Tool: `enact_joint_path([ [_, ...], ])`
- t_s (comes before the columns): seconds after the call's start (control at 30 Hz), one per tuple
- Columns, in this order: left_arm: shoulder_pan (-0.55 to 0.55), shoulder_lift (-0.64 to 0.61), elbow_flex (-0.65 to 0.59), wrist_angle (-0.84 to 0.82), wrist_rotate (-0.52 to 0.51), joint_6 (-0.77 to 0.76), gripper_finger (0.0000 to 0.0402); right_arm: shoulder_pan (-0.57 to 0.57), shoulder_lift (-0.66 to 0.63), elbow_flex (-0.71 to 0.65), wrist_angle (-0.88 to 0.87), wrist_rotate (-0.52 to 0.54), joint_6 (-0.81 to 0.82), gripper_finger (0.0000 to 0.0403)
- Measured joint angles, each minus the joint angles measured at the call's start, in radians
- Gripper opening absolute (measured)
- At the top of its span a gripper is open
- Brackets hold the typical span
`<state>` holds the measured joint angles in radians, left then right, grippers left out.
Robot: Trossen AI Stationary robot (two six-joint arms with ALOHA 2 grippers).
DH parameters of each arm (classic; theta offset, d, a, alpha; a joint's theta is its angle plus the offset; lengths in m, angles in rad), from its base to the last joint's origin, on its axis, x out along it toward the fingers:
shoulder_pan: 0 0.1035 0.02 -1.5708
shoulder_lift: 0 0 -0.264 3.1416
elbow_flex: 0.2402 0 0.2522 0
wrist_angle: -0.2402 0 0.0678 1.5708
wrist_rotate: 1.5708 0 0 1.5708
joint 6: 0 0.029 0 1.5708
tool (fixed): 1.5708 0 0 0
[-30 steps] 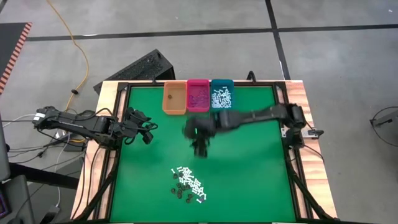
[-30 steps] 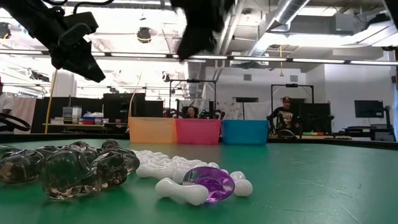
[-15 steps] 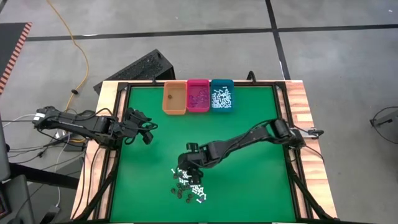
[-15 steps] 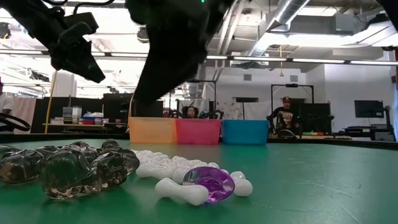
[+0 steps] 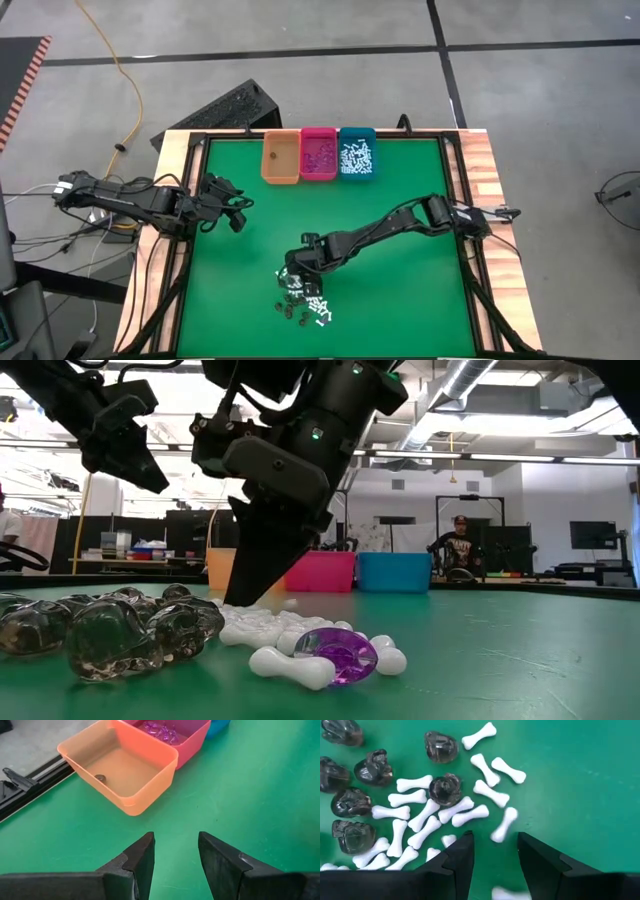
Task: Sort Halloween decoration
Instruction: Put the white bone toy into the blue bin
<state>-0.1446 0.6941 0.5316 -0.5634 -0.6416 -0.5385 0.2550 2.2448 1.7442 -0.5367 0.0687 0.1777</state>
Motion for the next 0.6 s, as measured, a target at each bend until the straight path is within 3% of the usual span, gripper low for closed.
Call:
enact_joint_path([
  [0.17, 0.000, 0.000, 0.000, 0.000, -0.003, -0.001, 0.0144, -0.008, 0.000, 0.000, -0.007, 0.051, 0.024, 0.0170],
  [0.6, 0.000, 0.000, 0.000, -0.001, -0.011, 0.004, 0.0144, -0.035, 0.001, 0.000, 0.005, 0.041, 0.028, 0.0095],
])
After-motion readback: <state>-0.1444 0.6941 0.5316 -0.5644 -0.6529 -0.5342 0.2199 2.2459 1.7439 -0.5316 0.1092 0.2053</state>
